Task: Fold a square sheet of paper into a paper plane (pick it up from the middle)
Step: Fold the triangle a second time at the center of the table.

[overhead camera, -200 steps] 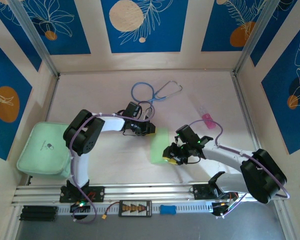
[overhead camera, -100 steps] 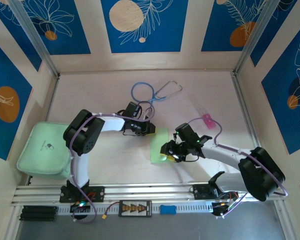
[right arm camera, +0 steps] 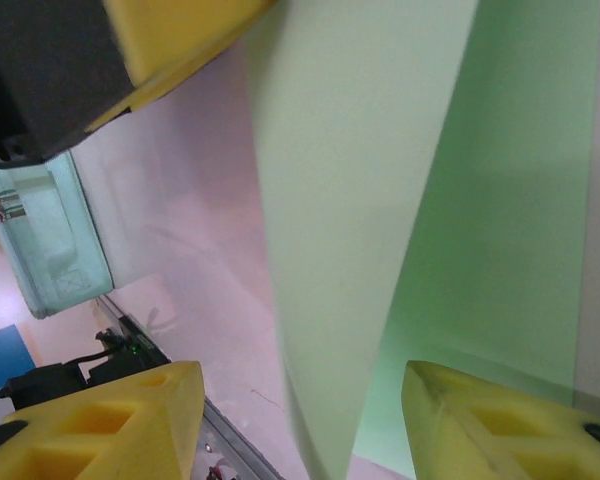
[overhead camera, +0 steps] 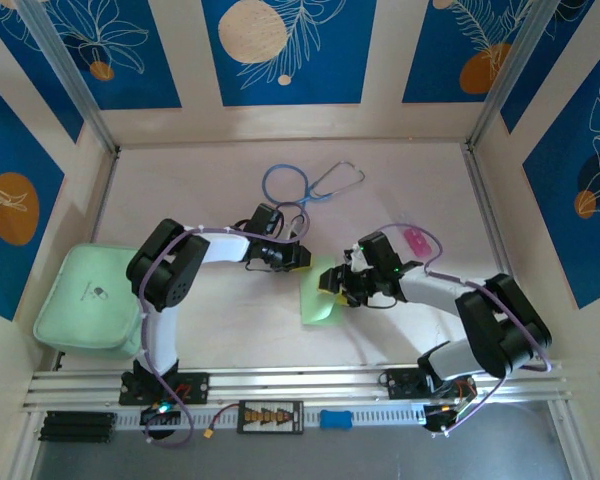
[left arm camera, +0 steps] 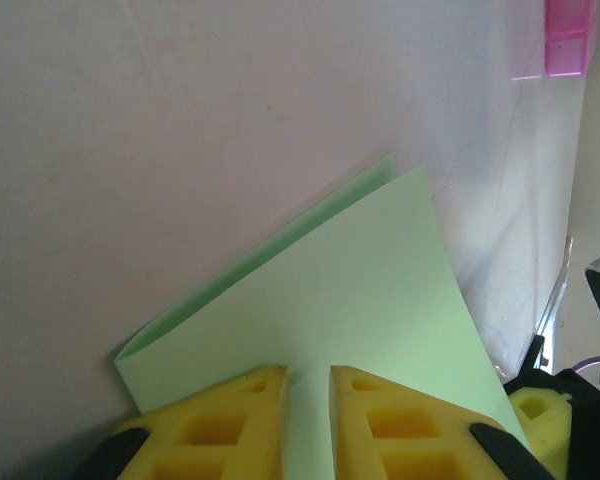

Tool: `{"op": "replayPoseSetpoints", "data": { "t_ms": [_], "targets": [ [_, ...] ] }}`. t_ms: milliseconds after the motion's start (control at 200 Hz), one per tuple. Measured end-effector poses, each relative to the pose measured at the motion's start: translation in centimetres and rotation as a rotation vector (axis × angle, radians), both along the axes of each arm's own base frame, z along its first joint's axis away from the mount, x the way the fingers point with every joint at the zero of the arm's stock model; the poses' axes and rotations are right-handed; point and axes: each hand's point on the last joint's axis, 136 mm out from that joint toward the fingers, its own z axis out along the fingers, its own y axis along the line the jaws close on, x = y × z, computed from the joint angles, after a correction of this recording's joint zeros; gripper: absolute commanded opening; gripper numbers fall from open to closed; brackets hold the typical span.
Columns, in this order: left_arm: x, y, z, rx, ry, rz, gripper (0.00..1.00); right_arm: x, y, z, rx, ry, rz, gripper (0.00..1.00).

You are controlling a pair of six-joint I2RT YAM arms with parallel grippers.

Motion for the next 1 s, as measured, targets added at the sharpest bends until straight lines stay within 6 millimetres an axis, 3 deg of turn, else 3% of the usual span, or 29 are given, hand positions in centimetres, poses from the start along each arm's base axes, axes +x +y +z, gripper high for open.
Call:
{"op": "replayPoseSetpoints", "data": {
  "t_ms": [250,385,700,810,1000],
  "targets": [
    [0.0,0.0,0.0,-0.004,0.006,-0.003,0.20,0.1,0.0,-0.8,0.014,0.015,0.033,0.48],
    [-0.1,0.0,0.0,-0.003,0.009,-0.003,0.21,0.5,-0.1,-0.8,0.024,0.006,0.032,0.38],
    [-0.5,0.1,0.9,-0.012,0.044,0.005,0.35,1.1,-0.7,-2.0,-0.009,0.013,0.004,0.17],
    [-0.7,0.3,2.7,-0.016,0.029,0.005,0.37,1.2,-1.0,-2.7,-0.032,0.034,-0.017,0.13],
    [-0.8,1.3,8.1,-0.026,-0.109,0.022,0.39,1.6,-1.2,-3.1,-0.052,0.064,-0.088,0.09]
  ]
}}
